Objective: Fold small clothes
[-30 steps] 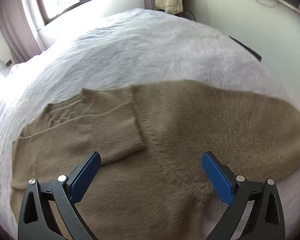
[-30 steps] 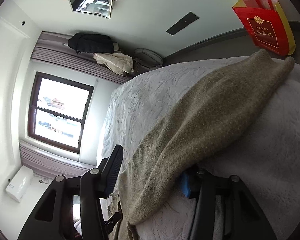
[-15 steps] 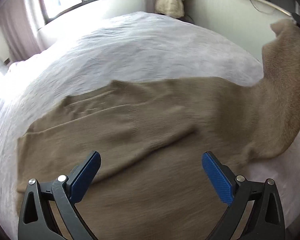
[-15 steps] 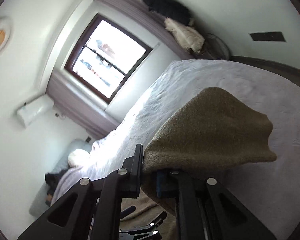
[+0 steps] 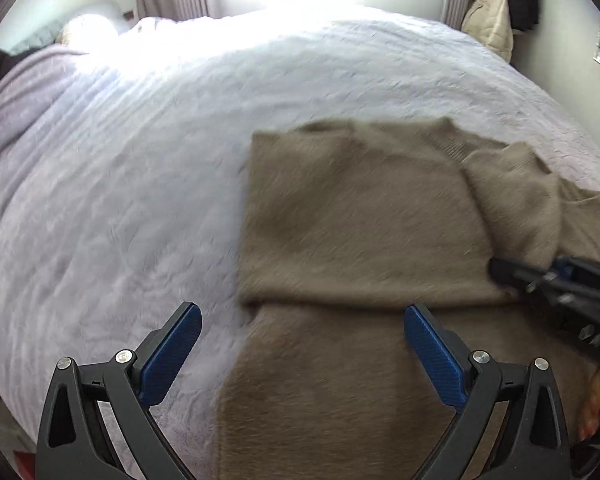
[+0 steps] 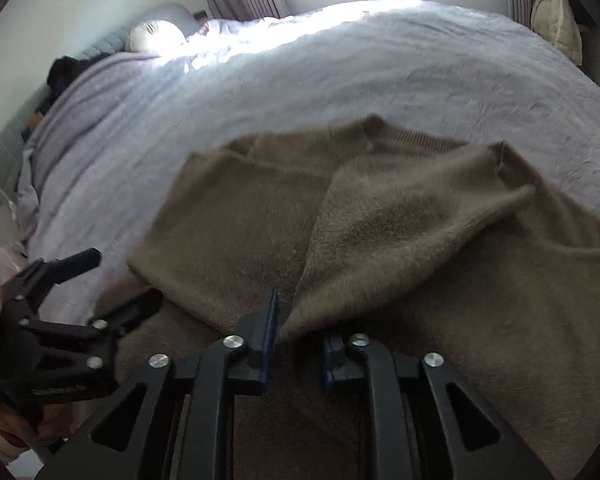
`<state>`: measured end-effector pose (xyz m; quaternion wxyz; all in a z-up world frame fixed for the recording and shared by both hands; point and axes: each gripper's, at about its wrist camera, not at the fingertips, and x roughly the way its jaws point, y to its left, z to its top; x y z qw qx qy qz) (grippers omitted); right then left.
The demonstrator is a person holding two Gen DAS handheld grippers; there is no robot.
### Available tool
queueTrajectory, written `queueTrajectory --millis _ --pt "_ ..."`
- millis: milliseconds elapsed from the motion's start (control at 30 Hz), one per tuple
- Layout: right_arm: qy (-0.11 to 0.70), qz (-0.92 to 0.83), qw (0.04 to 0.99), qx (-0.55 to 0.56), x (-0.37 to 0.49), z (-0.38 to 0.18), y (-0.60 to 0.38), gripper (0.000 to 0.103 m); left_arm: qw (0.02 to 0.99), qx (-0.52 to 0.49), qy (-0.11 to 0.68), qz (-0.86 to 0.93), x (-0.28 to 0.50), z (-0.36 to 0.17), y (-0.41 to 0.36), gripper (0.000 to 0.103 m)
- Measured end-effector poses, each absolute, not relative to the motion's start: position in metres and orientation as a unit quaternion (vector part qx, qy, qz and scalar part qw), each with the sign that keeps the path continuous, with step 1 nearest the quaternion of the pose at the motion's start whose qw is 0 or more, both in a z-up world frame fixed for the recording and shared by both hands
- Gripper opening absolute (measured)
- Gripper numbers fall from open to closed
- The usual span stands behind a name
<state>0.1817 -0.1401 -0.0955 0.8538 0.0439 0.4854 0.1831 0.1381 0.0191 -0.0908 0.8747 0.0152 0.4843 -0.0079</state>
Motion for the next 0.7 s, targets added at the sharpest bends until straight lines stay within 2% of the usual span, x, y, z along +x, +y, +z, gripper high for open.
queueTrajectory --millis 33,67,100,233,267,300,333,433,567,633,700 --pt "0.481 0.189 0.853 0.067 0.181 -0.093 -0.145 0.038 0.873 0.013 0.488 -0.009 0.137 -0.100 0.023 0.102" --pt "0.479 0.192 0.851 0.093 0.180 -0.089 -0.151 0.050 0.872 0.004 0.489 -0.015 0.135 -0.106 0.024 0.102" --pt "0.476 0.190 0.851 0.117 0.181 -0.084 -0.159 0.056 0.873 -0.008 0.486 -0.019 0.131 -0.109 0.027 0.102" --pt "0.467 0.166 0.840 0.222 0.198 -0.075 -0.189 0.054 0.881 -0.023 0.472 -0.021 0.129 -0.113 0.032 0.102" --pt "0.468 0.161 0.833 0.249 0.204 -0.077 -0.194 0.035 0.881 -0.027 0.472 -0.024 0.128 -0.112 0.033 0.102" --pt "0.469 0.152 0.827 0.270 0.208 -0.079 -0.198 0.005 0.881 -0.033 0.472 -0.027 0.126 -0.111 0.035 0.102" --pt "0.461 0.145 0.832 0.271 0.210 -0.077 -0.197 0.006 0.880 -0.037 0.472 -0.028 0.122 -0.108 0.038 0.102" --pt "0.429 0.185 0.871 0.153 0.209 -0.050 -0.151 0.006 0.882 -0.044 0.469 -0.027 0.108 -0.104 0.052 0.102" --pt "0.457 0.235 0.855 -0.069 0.193 -0.059 -0.061 0.013 0.883 -0.043 0.467 -0.019 0.098 -0.103 0.059 0.102" --pt "0.465 0.234 0.845 -0.123 0.187 -0.070 -0.039 0.014 0.883 -0.044 0.467 -0.015 0.092 -0.101 0.065 0.102" --pt "0.466 0.232 0.846 -0.116 0.180 -0.073 -0.041 0.017 0.883 -0.045 0.468 -0.011 0.090 -0.100 0.069 0.102"
